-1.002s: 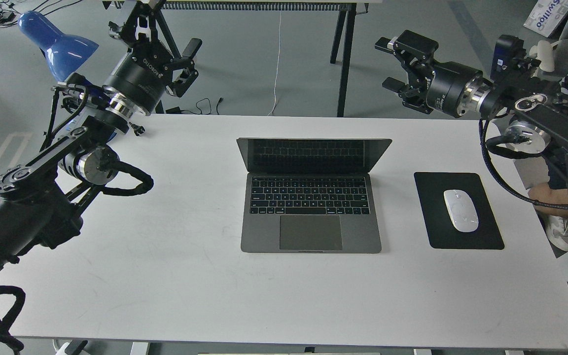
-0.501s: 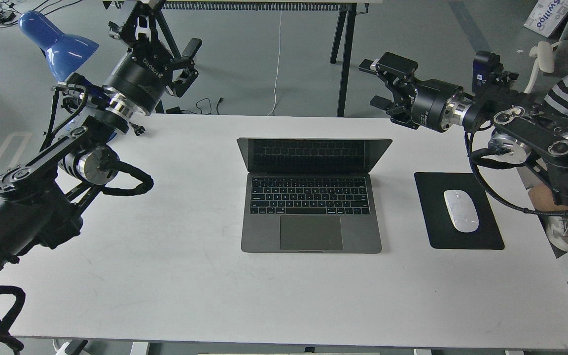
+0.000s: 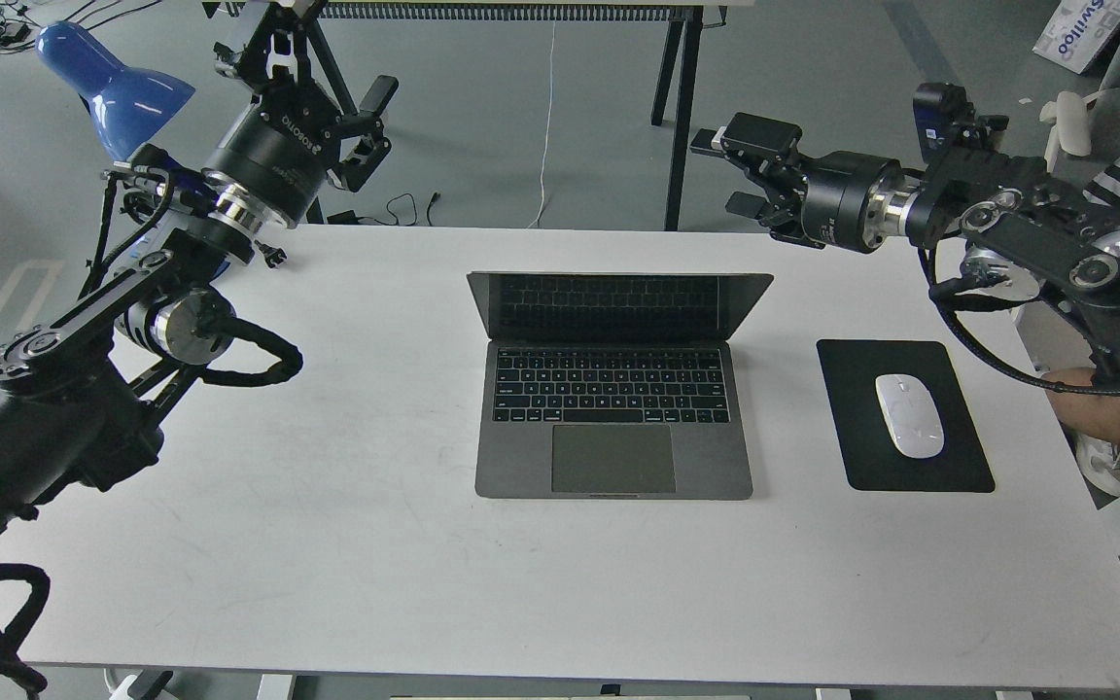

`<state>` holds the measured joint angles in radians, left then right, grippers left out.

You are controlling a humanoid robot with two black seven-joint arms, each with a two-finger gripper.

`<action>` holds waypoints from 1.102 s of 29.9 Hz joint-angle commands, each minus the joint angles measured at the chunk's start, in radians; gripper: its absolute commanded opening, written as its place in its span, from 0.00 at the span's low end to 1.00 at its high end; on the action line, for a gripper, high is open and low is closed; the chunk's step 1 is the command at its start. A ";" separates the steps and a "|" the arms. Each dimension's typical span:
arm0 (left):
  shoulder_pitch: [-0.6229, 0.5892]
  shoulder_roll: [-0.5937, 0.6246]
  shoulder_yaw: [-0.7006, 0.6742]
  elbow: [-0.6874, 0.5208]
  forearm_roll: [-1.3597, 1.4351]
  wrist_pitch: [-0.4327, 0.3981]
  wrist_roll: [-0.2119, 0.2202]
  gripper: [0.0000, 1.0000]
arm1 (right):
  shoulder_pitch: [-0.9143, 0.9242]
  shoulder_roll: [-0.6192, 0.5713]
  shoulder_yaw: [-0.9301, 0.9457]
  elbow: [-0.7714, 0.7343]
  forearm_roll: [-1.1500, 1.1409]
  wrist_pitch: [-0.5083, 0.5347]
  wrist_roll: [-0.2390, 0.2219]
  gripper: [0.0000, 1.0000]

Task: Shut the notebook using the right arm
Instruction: 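Raise the right gripper and swing it over the table toward the laptop, then move the right gripper to the top edge of the open laptop screen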

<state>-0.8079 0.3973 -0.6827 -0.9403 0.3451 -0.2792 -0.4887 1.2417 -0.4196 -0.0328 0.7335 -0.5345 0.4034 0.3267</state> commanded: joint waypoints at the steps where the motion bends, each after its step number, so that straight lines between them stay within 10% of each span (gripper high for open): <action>1: 0.001 0.000 0.000 0.000 0.000 0.000 0.000 1.00 | 0.004 0.016 -0.015 -0.009 -0.019 -0.002 0.000 1.00; 33: 0.001 0.000 -0.006 0.000 0.000 0.000 0.000 1.00 | -0.014 0.081 -0.091 -0.052 -0.035 -0.003 0.000 1.00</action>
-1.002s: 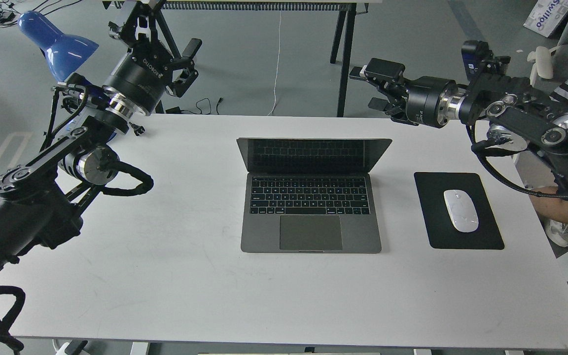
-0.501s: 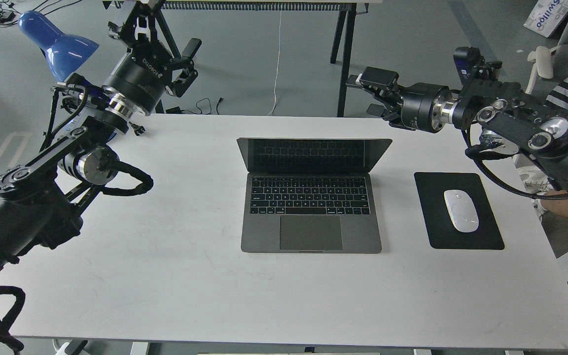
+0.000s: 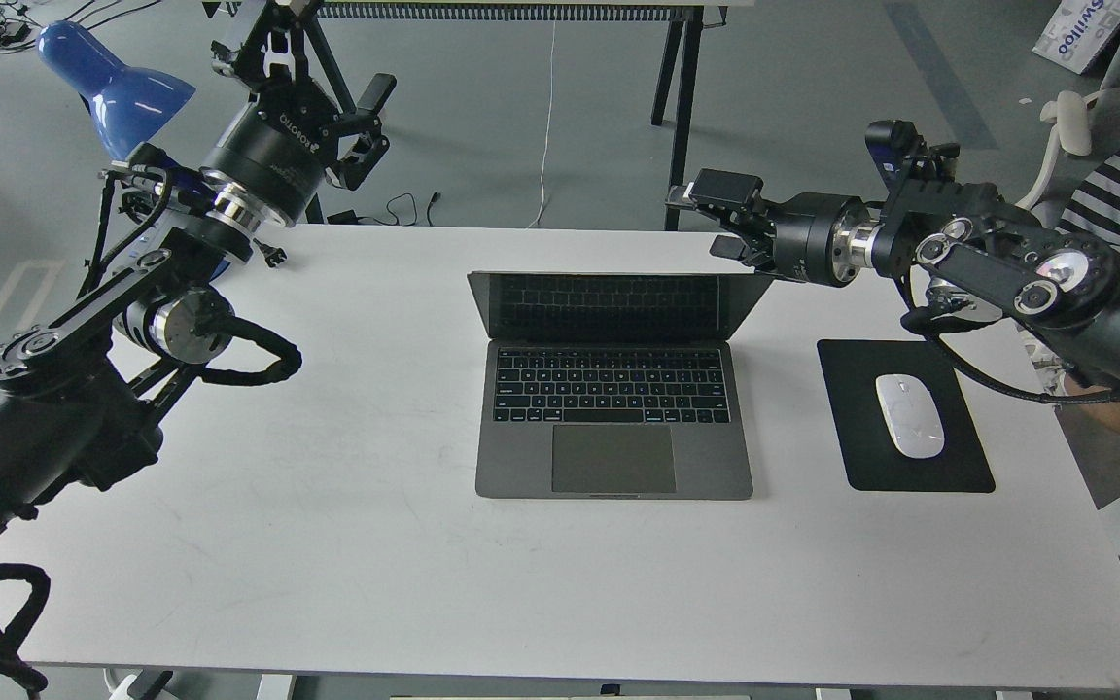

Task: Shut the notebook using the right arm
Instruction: 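Move the right gripper to the top edge of the open laptop screen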

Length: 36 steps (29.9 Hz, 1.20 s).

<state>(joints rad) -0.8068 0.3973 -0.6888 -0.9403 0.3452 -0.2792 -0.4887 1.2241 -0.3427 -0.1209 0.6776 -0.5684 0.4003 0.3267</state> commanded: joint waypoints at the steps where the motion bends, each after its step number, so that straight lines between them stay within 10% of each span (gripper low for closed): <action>1: 0.000 0.000 0.000 0.000 0.000 0.000 0.000 1.00 | 0.003 0.007 -0.003 0.005 -0.001 0.000 0.000 1.00; 36: 0.002 0.000 0.000 0.002 0.002 0.000 0.000 1.00 | 0.038 0.004 -0.148 0.152 -0.103 0.017 -0.011 1.00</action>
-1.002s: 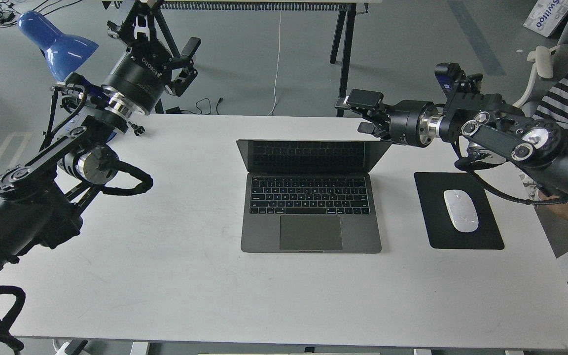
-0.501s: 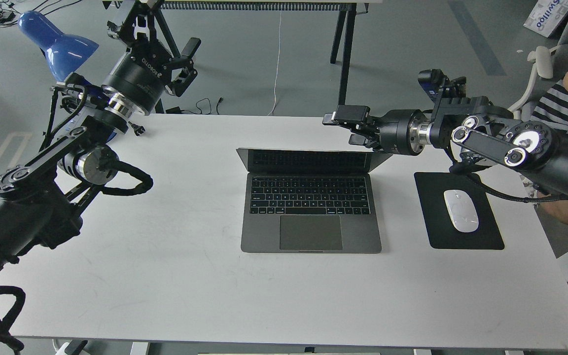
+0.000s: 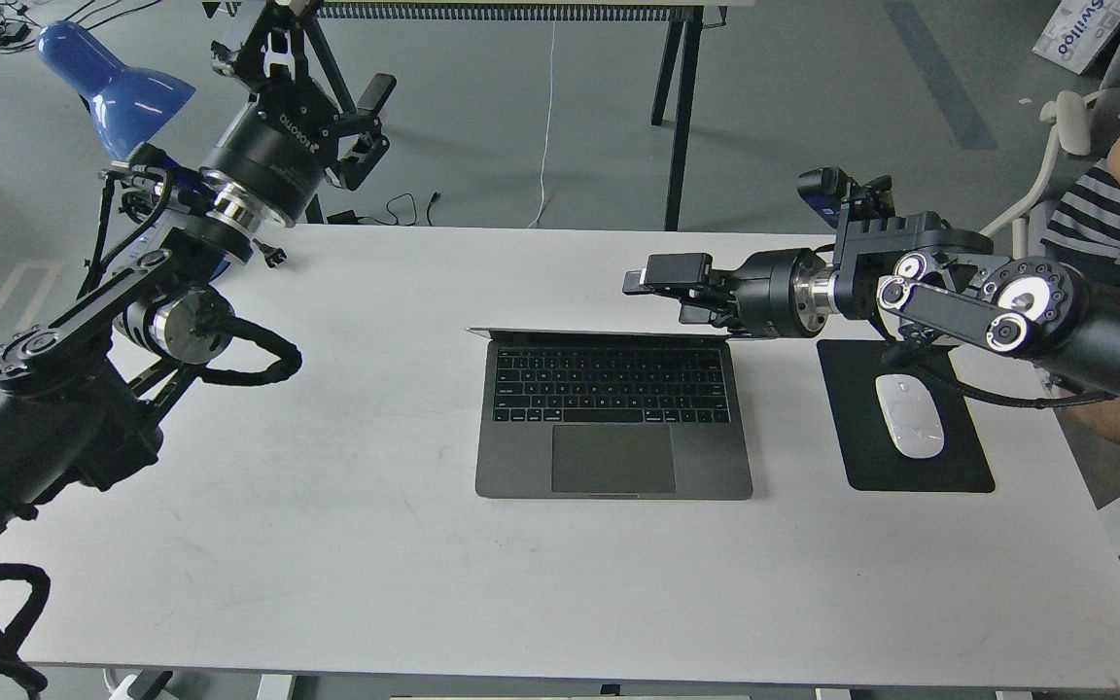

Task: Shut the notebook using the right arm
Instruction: 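Move the right gripper to the top edge of the open laptop screen, then push the laptop screen down toward the keyboard with the right gripper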

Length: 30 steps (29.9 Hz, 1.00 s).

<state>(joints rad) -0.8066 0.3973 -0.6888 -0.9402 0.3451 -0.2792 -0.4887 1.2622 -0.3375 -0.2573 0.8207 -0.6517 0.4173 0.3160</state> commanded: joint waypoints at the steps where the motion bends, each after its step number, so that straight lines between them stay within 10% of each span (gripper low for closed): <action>1: 0.001 0.000 -0.001 0.001 0.002 0.000 0.000 1.00 | 0.000 -0.002 -0.011 0.015 -0.031 0.000 0.000 1.00; 30: 0.000 0.000 -0.003 0.011 0.000 0.000 0.000 1.00 | -0.035 0.009 -0.069 0.070 -0.108 -0.011 -0.002 1.00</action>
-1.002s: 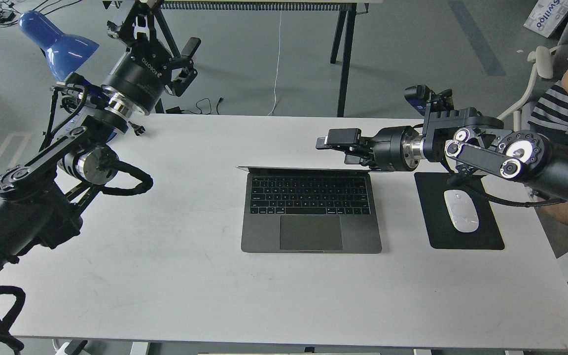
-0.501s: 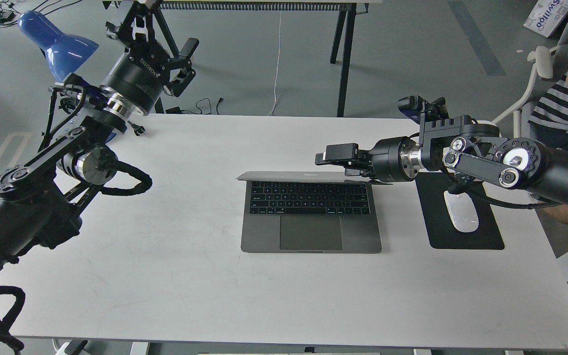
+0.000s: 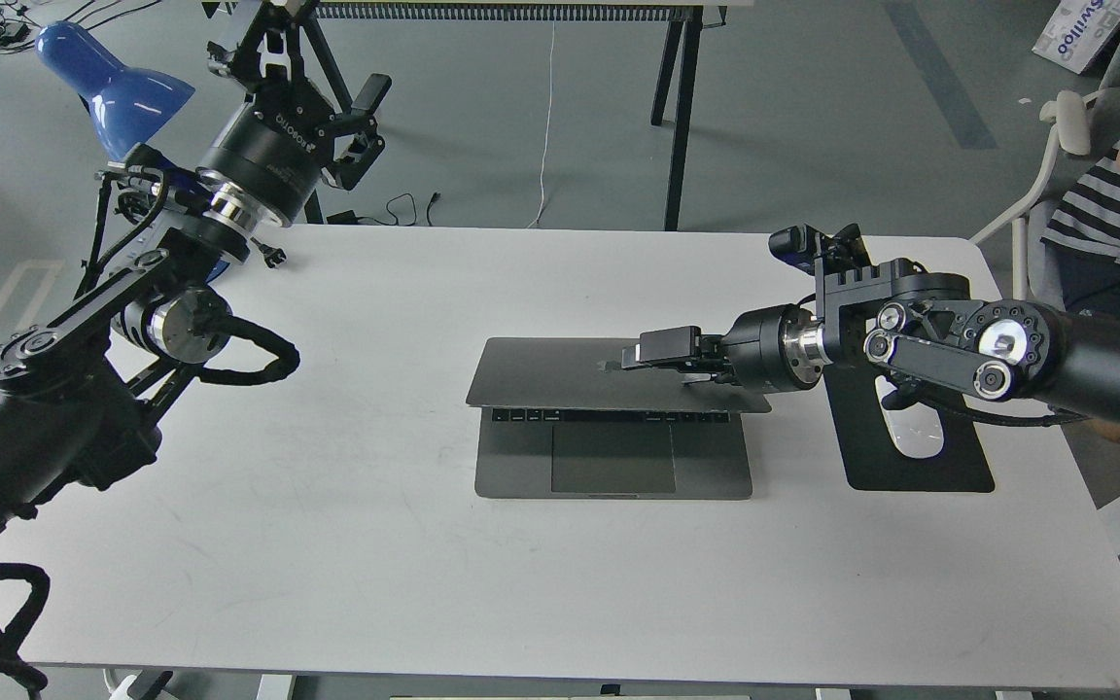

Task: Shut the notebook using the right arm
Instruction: 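Push the laptop screen down toward the keyboard with the right gripper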

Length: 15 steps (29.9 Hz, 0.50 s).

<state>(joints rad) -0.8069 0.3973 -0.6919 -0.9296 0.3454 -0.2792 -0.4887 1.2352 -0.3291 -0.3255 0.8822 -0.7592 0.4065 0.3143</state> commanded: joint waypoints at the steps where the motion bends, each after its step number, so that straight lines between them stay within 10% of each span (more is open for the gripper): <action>1: 0.000 0.000 0.000 0.000 0.001 0.000 0.000 1.00 | -0.011 0.001 -0.003 0.014 -0.002 0.000 0.000 1.00; 15: 0.000 0.000 0.000 0.000 0.000 0.000 0.000 1.00 | -0.043 0.027 -0.010 0.043 -0.077 0.000 -0.027 1.00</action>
<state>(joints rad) -0.8070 0.3973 -0.6919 -0.9296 0.3455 -0.2792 -0.4887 1.1970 -0.3101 -0.3325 0.9240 -0.8123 0.4065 0.2904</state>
